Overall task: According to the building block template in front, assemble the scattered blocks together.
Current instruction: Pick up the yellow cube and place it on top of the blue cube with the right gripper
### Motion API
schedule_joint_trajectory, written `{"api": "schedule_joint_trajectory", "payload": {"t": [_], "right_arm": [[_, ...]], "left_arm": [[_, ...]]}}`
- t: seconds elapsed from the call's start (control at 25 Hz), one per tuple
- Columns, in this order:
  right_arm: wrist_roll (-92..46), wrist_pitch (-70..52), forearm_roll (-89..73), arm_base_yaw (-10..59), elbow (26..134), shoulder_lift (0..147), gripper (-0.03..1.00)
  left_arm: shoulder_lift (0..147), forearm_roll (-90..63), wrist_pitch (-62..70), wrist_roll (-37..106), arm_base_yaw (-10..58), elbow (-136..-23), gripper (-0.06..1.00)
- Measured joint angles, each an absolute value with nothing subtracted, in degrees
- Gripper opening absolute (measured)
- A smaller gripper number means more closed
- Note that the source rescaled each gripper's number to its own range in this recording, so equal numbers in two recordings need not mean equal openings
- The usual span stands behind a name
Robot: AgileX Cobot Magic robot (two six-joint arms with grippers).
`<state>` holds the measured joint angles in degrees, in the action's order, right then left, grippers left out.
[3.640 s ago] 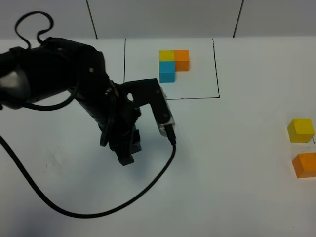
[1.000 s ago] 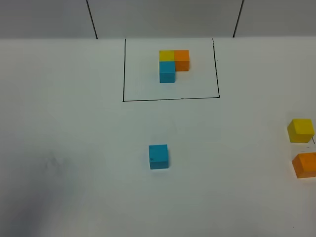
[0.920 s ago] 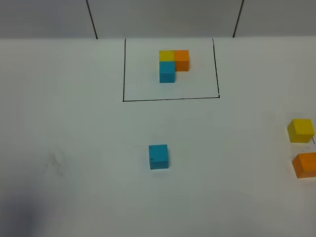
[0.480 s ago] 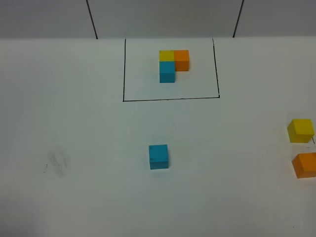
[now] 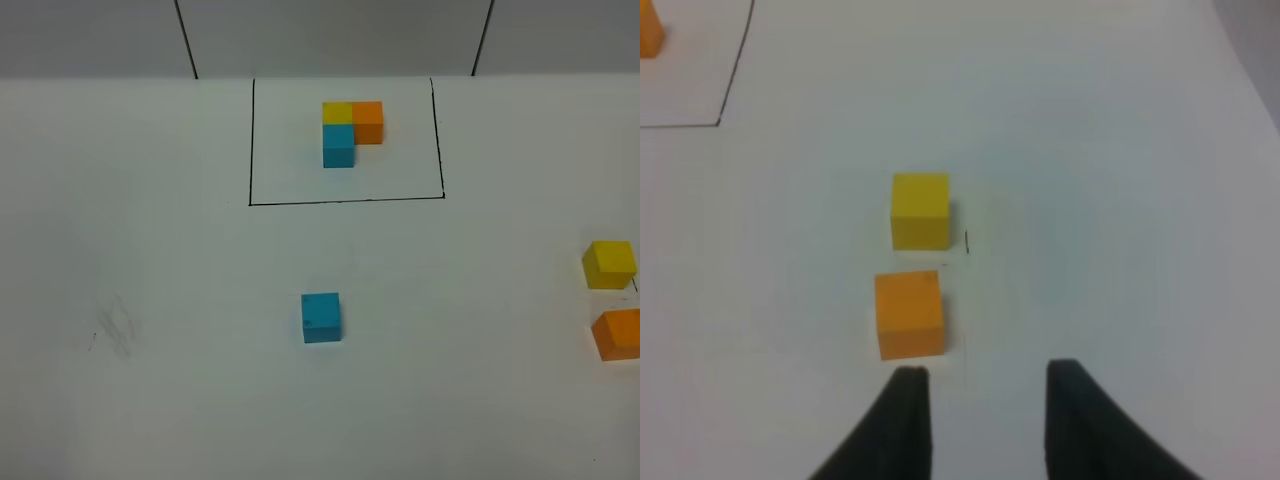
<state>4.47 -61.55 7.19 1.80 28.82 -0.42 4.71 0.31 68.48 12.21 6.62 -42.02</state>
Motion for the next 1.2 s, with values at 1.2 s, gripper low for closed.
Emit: {"api": "schedule_joint_trajectory", "payload": {"t": [1.2], "right_arm": [[4.5, -61.5, 7.2, 1.8, 28.8, -0.4, 0.02]], "left_arm": [[-0.4, 0.0, 61.3, 0.0, 0.5, -29.0, 0.69]]}}
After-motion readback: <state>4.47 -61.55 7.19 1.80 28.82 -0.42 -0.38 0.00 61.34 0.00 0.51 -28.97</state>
